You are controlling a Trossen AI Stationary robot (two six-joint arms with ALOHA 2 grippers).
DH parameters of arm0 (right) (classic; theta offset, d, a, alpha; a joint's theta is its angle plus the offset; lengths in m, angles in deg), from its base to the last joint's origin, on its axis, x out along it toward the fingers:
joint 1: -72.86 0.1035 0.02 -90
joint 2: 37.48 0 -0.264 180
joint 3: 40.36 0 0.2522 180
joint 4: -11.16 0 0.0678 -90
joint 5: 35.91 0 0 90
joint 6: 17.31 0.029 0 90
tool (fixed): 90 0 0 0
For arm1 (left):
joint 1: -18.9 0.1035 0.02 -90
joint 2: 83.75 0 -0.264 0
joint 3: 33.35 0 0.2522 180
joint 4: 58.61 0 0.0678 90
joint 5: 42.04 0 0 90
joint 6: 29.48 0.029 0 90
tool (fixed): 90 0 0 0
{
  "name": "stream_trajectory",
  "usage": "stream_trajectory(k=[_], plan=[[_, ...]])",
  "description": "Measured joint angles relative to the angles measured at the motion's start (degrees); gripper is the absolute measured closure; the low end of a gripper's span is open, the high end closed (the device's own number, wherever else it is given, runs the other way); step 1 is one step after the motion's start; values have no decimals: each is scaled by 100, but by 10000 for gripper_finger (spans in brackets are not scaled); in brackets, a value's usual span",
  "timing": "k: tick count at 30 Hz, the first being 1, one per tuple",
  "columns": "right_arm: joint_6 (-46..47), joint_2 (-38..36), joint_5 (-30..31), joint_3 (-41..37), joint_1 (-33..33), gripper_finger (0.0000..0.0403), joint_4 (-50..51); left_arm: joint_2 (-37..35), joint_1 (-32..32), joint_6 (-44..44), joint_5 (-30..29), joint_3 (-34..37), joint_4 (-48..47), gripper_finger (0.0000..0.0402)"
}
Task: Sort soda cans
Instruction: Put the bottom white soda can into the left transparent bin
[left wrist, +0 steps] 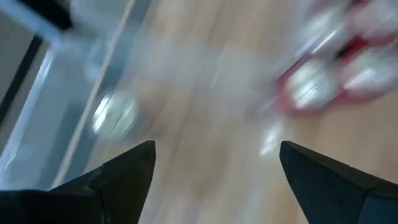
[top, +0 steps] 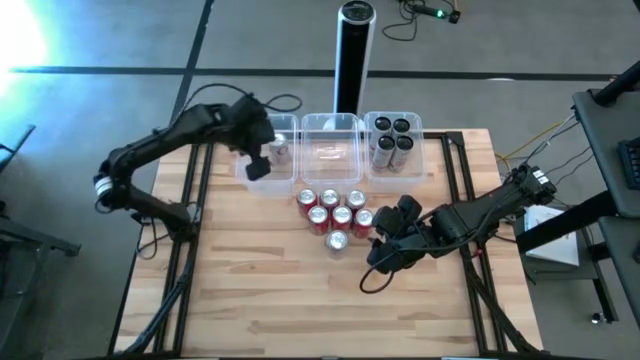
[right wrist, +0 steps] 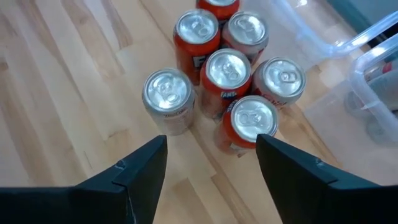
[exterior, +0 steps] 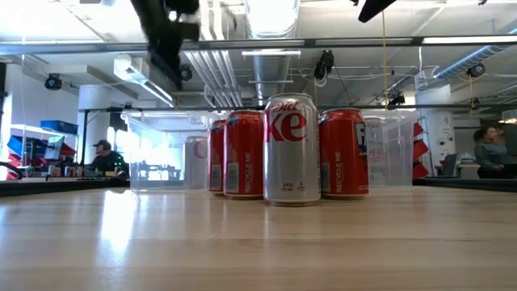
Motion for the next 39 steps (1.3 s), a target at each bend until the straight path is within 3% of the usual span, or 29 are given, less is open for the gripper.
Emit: stream_trajectory(k=[5,11,16,21,25,31,39], plan=[[128,0,439,-46,3,144,-41,-514,-915,-792,251,173,984,74],[94,0,391,-540,60,125,-403,-919,-2424,-1980,-44,976,2772,74],[-476,0,286,-1361,250,120,-1387,-907,-3677,-2549,-759,1983,4437,74],[-876,2,274,-2172,456,128,-2204,-620,-4571,-3057,-2054,2405,4768,74],[-1252,1,279,-2658,490,135,-2865,-361,-4970,-3456,-2411,2503,4835,74],[-2791,125,482,-3114,416,129,-4342,339,-5119,-3751,-2450,2555,5336,74],[-3637,982,584,-2687,181,107,-3912,1358,-5270,-4431,-2524,2556,5565,74]])
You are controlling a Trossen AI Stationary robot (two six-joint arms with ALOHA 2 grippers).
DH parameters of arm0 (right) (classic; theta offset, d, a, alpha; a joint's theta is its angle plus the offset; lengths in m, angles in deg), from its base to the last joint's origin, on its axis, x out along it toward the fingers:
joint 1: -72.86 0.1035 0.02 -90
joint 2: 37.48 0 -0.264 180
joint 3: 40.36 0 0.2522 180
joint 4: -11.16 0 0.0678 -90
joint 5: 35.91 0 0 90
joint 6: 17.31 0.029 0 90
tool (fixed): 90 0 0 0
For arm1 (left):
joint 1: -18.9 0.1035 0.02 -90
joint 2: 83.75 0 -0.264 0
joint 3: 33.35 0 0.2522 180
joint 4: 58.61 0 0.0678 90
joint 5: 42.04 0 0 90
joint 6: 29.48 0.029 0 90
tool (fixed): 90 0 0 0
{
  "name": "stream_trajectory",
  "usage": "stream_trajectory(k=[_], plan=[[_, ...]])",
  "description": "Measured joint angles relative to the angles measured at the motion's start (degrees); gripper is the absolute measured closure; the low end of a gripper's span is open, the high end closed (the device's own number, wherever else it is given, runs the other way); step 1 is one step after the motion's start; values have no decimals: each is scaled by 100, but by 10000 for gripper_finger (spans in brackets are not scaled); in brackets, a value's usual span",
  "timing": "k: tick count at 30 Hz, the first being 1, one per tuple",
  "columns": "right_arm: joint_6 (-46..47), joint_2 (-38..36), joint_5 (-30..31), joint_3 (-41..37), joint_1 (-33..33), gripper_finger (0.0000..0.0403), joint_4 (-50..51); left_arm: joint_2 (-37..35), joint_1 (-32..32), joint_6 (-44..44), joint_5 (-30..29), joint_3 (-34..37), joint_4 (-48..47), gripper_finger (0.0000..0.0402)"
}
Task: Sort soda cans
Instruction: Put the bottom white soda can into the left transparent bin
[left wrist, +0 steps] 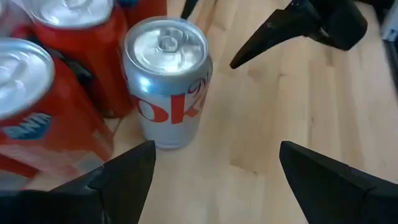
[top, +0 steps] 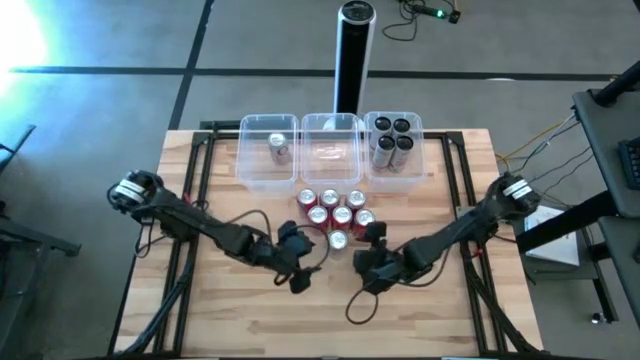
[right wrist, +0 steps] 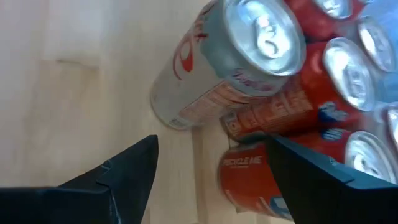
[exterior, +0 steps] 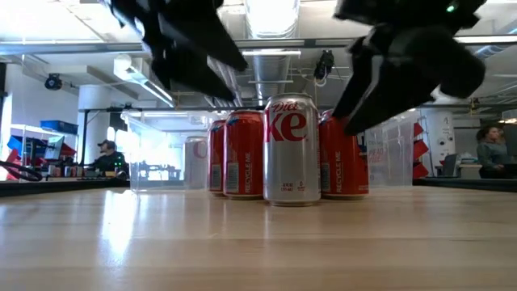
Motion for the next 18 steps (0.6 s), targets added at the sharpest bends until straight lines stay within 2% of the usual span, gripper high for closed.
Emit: stream_trajectory(k=[7,13,18], plan=[[-433,632,0,495,-283,108,87,551,-50,-192,-215,-23,194,74],[-609,894,-51,909,-418,118,69,631,-50,-227,-318,-17,-12,74],[-1044,1117,-636,1247,-419,122,-26,587,-75,-279,-379,16,-207,74]])
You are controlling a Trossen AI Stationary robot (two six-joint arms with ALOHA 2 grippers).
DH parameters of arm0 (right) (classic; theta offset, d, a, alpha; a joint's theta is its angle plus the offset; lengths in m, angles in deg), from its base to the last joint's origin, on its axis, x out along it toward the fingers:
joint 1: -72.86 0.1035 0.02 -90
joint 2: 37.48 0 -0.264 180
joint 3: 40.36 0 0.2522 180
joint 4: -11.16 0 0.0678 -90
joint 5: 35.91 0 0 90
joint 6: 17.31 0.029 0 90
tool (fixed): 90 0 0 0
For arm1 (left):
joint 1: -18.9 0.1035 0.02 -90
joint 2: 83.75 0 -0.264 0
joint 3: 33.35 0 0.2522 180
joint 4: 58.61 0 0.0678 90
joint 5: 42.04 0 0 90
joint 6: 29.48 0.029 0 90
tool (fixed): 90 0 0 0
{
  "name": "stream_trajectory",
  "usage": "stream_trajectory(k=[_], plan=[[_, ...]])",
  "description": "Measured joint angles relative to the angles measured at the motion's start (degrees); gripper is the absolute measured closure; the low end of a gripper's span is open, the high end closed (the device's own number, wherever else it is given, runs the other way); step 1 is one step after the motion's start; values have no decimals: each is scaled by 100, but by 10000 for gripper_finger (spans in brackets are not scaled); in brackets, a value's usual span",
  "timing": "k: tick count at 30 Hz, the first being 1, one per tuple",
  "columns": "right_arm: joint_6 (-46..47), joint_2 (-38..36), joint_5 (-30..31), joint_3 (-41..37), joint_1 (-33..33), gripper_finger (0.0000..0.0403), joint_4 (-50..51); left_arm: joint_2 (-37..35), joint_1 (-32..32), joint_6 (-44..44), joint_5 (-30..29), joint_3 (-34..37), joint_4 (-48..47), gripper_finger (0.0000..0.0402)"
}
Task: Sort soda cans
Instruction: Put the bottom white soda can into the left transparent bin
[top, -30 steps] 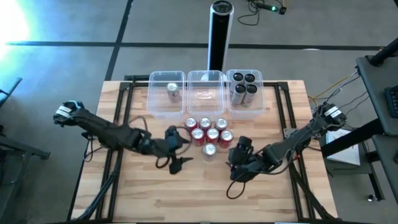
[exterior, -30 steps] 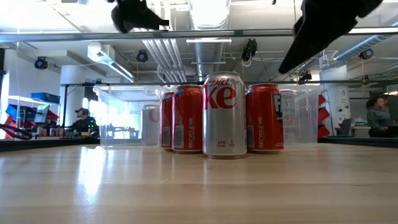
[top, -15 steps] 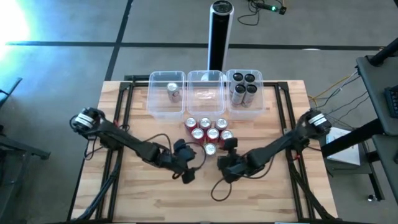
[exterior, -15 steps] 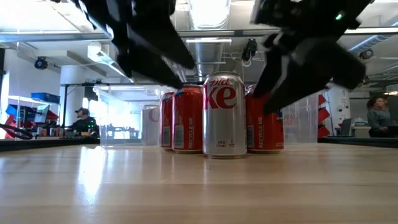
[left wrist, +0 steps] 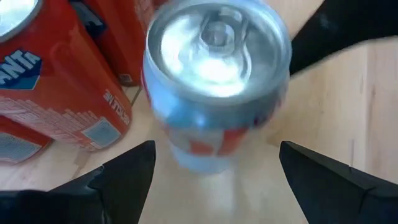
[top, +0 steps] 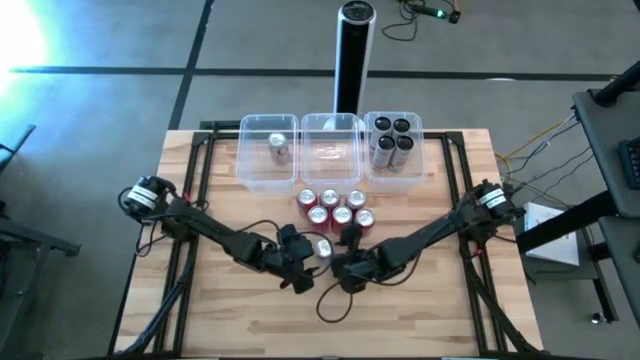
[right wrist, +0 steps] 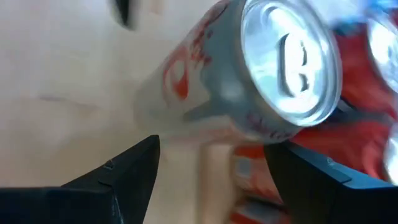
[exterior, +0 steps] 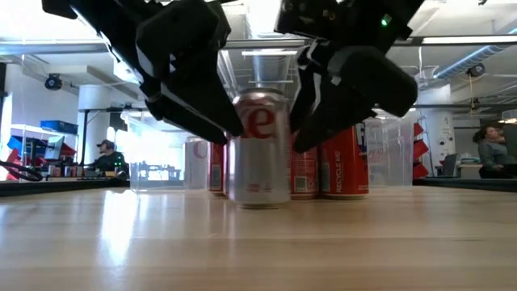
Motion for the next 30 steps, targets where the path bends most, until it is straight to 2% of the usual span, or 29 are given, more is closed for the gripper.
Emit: stream_trajectory(k=[13,24,30], plan=[[317,599,-96,640,0,104,-120,-15,-99,398,41,0,44,74],[323,648,-212,802,11,119,-94,-15,-211,386,96,-13,247,74],[350,648,-218,802,13,112,-86,3,-200,403,86,0,622,74]])
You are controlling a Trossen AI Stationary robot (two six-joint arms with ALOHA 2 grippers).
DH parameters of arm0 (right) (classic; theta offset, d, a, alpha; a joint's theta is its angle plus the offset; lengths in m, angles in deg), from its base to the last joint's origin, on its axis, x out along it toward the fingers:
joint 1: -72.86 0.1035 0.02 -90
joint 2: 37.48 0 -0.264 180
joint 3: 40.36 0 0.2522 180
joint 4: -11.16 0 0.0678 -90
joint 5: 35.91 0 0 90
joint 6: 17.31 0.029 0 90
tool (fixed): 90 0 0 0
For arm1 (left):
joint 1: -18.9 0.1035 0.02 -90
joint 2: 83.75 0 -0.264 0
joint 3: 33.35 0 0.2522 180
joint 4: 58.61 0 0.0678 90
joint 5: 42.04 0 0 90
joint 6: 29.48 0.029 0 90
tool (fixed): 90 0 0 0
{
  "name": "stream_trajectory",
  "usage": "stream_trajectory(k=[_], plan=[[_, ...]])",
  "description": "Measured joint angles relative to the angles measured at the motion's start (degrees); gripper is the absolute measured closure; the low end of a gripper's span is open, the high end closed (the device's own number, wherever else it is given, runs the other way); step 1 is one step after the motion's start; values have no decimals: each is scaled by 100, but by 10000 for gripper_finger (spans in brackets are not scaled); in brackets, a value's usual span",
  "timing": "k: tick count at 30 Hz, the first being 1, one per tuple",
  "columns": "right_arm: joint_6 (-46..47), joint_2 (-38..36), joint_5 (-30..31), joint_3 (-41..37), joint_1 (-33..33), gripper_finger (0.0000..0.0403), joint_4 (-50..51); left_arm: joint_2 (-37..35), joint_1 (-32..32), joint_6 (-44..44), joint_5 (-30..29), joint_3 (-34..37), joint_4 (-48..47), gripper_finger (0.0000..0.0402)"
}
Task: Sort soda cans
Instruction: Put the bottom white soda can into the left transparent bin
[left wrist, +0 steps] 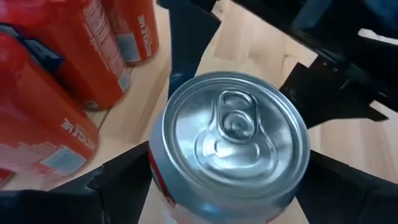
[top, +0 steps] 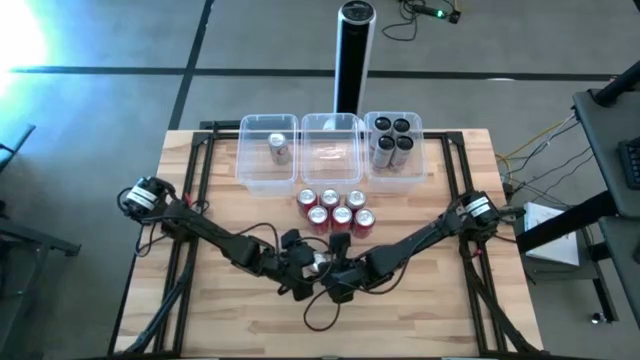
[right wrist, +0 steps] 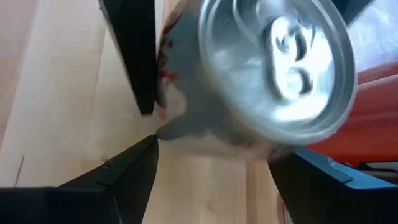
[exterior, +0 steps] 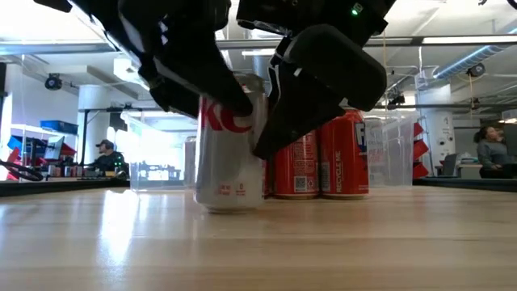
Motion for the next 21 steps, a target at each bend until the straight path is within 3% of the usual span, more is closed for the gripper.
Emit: stream_trajectory(k=[11,21], plan=[[221,-8,30,0,16,85,81,219,123,35,105,-13,153,74],[1242,-765,75,-1,196,96,1656,244,151,35,14,-13,157,74]])
